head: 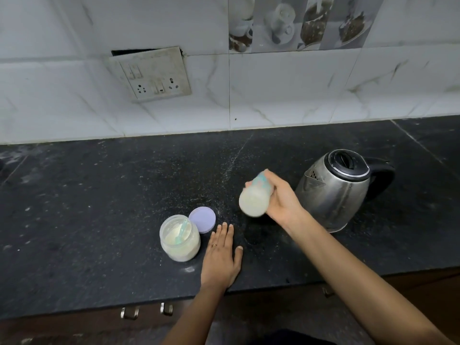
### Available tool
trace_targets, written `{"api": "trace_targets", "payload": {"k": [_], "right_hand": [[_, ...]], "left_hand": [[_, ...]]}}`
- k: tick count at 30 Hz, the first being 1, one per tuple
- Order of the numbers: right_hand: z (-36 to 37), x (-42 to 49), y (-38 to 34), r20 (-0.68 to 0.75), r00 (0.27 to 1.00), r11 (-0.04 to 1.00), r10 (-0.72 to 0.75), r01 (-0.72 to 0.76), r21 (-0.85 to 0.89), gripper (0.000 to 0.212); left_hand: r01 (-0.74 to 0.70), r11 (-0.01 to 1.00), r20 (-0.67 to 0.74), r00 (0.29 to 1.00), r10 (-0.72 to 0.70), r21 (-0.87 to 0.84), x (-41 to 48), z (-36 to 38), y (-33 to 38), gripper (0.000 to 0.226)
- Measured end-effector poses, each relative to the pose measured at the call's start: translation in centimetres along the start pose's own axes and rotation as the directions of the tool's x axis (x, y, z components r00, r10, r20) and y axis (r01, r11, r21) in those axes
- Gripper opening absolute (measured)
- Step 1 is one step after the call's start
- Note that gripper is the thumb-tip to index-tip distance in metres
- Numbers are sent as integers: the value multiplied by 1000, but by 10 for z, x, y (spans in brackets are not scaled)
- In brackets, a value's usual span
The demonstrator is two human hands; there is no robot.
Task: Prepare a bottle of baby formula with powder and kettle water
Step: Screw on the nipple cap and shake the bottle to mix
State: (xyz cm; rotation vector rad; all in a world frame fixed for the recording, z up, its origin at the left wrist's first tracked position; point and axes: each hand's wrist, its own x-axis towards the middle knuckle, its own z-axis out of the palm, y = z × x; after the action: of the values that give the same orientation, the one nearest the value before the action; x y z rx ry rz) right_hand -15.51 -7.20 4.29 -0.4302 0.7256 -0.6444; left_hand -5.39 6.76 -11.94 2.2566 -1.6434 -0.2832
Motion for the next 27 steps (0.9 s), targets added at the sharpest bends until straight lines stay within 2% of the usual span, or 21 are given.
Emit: {"api": "trace_targets", "payload": {"k": [1, 3, 5, 6, 7, 9, 10, 12, 13, 14, 17, 18, 19, 20, 22, 23, 26, 27], "right_hand": [[-2, 3, -1, -10, 1000, 999, -7, 7, 45, 44], [-2, -3, -2, 160, 985, 997, 65, -59, -41, 55], [-3, -11, -4, 365, 931, 985, 9, 54, -162, 75], [-2, -9, -8, 427, 902, 987, -61, 119, -109, 83], [0, -5, -11, 403, 906, 990, -127, 140, -4, 89], [0, -3, -14, 239, 946, 969, -219, 183, 167, 87], [0, -1, -13, 246, 946, 970, -212, 174, 168, 84], [-1, -7, -10, 414, 898, 987, -149, 160, 9, 82], [0, -12, -9, 448, 878, 978, -167, 205, -37, 79], [4, -11, -10, 424, 880, 971, -213, 238, -6, 76], [12, 2, -20, 150, 945, 933, -292, 246, 264, 69], [15, 2, -20, 142, 951, 934, -275, 228, 276, 62], [15, -1, -18, 200, 951, 957, -238, 194, 215, 53], [14, -6, -15, 302, 935, 982, -188, 171, 82, 45], [10, -18, -12, 436, 882, 959, -180, 256, -121, 55], [10, -16, -15, 439, 869, 948, -228, 301, -103, 61], [16, -7, -23, 149, 904, 908, -401, 370, 197, 67], [16, -4, -21, 126, 905, 902, -407, 375, 214, 70]], "left_hand": [[3, 1000, -1, 1000, -3, -1, -1, 0, 0, 72], [6, 1000, -2, 1000, -6, -5, -2, -1, 0, 71], [8, 1000, -3, 1000, -8, -14, -1, -1, -1, 71], [5, 1000, -1, 1000, -5, -14, -1, -2, -1, 71], [0, 1000, -1, 1000, 0, -10, 0, -2, -1, 72], [-2, 1000, -7, 1000, 2, -7, -1, -1, 0, 72], [0, 1000, -7, 1000, 0, -8, -1, -1, 0, 71], [4, 1000, -4, 1000, -4, -17, -1, -1, 0, 71], [5, 1000, -4, 1000, -5, -22, -1, -1, 0, 71], [2, 1000, -4, 1000, -2, -21, -1, -1, 0, 70], [-9, 1000, -17, 1000, 9, -16, -1, -1, -1, 70], [-10, 1000, -20, 1000, 10, -19, -1, -1, -1, 70], [-9, 1000, -17, 1000, 9, -19, -1, -1, 0, 70], [-7, 1000, -13, 1000, 7, -19, -1, -1, 0, 71], [-6, 1000, -15, 1000, 5, -22, -1, -1, 0, 71], [-8, 1000, -18, 1000, 8, -25, -1, -2, 0, 71], [-13, 1000, -24, 1000, 12, -24, -1, -2, 0, 70], [-13, 1000, -26, 1000, 12, -23, -2, -2, 0, 69]]}}
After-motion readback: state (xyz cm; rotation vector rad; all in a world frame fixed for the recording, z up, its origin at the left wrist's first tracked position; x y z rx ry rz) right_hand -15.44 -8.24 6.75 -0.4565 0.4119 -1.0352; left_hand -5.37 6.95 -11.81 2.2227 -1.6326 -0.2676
